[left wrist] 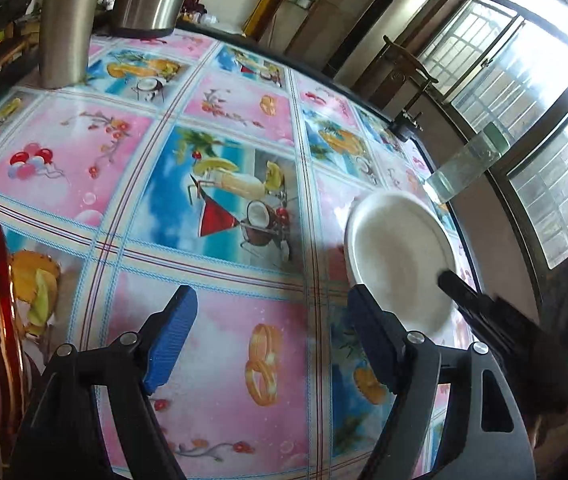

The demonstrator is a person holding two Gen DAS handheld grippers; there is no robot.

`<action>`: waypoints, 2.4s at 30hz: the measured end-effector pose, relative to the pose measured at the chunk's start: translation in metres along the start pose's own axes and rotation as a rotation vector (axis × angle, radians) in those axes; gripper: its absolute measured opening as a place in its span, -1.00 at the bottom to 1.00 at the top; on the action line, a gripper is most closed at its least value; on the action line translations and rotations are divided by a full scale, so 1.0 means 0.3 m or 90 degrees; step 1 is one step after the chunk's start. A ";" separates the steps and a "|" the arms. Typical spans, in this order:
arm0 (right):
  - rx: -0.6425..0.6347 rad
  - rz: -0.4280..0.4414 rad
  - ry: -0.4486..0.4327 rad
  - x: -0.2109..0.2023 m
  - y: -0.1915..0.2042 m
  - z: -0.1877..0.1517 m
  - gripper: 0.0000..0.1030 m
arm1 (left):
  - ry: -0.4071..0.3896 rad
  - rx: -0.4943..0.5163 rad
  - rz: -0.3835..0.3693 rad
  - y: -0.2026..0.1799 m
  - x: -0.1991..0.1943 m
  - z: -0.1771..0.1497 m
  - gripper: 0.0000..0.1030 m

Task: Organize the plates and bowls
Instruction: 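Close the right tool on the white bowl rim while the left tool grips the opposite rim, then lift the white bowl with both tools and carry it toward the red plate stack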

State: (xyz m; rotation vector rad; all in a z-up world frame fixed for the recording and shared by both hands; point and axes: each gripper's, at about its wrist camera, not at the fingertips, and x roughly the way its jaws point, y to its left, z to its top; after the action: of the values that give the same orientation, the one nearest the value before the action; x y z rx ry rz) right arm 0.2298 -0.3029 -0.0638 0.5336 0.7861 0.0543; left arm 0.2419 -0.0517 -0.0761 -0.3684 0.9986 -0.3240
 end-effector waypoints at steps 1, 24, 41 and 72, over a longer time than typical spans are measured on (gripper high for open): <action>-0.003 0.011 0.005 -0.011 0.002 -0.010 -0.78 | 0.004 0.005 -0.005 -0.008 0.004 -0.004 0.50; 0.083 0.115 0.102 0.046 -0.074 -0.016 -0.41 | 0.049 0.061 -0.026 -0.073 0.094 -0.045 -0.48; 0.076 0.100 0.117 0.090 -0.049 -0.046 -0.77 | 0.048 0.057 -0.049 -0.088 0.061 -0.054 -0.88; 0.107 0.098 0.105 0.069 -0.054 -0.109 -0.81 | -0.034 0.171 0.050 -0.177 -0.001 -0.111 -0.86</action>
State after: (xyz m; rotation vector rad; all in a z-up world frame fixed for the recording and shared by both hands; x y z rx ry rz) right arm 0.2197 -0.2977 -0.1042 0.7552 0.9137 0.1779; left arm 0.2081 -0.1039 -0.0687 -0.0940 0.9014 -0.3706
